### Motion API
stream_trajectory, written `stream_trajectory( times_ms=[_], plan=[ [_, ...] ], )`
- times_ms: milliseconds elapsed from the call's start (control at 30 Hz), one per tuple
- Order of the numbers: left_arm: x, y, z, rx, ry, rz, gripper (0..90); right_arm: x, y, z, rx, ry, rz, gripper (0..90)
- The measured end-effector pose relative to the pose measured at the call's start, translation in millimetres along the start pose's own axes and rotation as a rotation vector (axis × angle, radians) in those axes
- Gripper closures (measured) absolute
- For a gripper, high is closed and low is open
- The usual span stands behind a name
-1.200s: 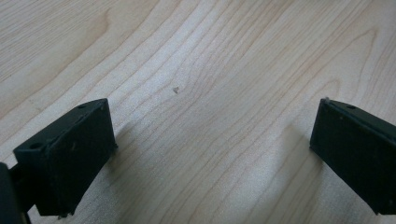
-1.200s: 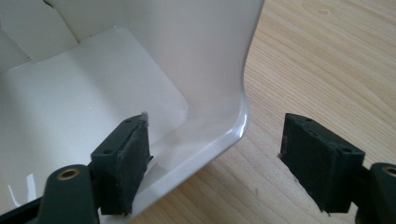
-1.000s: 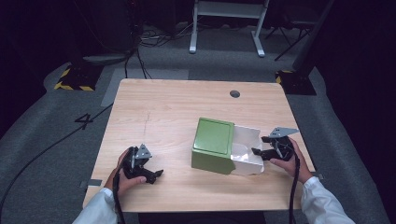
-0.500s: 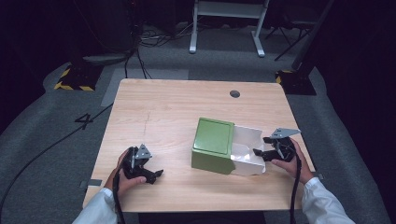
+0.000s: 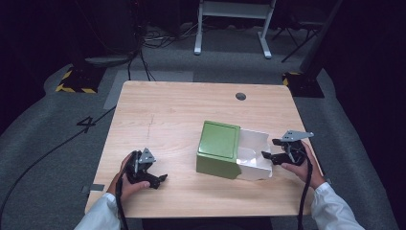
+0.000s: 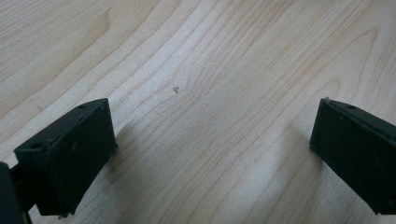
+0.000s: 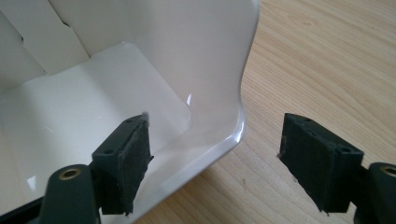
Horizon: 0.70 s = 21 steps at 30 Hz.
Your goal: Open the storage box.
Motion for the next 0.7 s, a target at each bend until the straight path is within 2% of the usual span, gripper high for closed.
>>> stream_trajectory(
  times_ms=[700],
  plan=[
    [0.0, 0.0, 0.0, 0.000, 0.000, 0.000, 0.3, -8.6, -2.0, -13.5, 0.022, -0.026, -0.029, 24.1]
  ],
)
Point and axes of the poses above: each handheld gripper's, and its own axes: z roughly forward along the jaws, x roughly out of its underside, y roughly to its left, the point moved 5 cm from there along z, roughly forward along the jaws, and after that the axes turned 8 degrees about -z, right-handed, at the moved point
